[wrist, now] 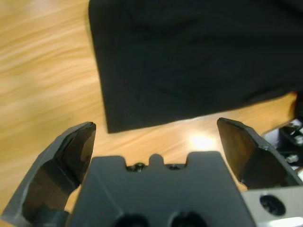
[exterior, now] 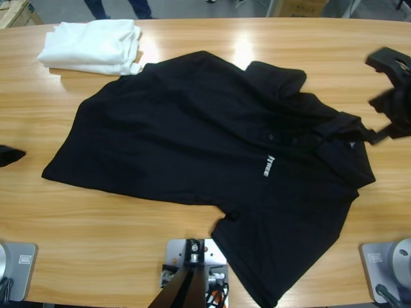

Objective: Fold clothes

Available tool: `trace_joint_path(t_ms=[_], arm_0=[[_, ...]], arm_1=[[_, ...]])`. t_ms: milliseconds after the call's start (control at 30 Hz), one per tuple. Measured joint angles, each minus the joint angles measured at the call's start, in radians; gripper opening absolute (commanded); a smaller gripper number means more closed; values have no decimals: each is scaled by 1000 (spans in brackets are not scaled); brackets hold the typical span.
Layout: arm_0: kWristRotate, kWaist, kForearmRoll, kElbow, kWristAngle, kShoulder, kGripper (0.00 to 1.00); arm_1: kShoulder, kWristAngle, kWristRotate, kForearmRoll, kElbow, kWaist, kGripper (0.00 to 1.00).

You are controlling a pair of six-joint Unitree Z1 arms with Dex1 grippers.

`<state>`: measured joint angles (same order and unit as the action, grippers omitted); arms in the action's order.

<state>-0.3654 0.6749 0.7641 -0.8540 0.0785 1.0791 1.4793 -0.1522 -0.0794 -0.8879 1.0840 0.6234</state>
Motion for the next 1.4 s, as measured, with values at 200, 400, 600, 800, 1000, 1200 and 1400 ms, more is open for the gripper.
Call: trace_joint_path(t_ms=[200,400,600,800,1000,1200,1400], arm_0=[[-281,93,-110,-16,30,238,1000],[-376,97,-171,-16,54,406,1000],[-385,97,-189,-16,54,445,1000],[-396,105,-190,-16,54,446,1000],[-413,130,-190,-16,54,453,1000],[-420,144,-190,-16,54,453,1000],[-420,146,-190,-16,54,454,1000]], arm_1=[[193,-1,1,0,138,-3,1000],[361,59,20,0,290,-158,723],[519,262,6,-1,458,-240,606],[598,289,-98,0,482,-293,715],[622,282,-110,24,482,-303,701],[642,279,-107,39,481,-353,703],[656,275,-103,57,469,-378,290]])
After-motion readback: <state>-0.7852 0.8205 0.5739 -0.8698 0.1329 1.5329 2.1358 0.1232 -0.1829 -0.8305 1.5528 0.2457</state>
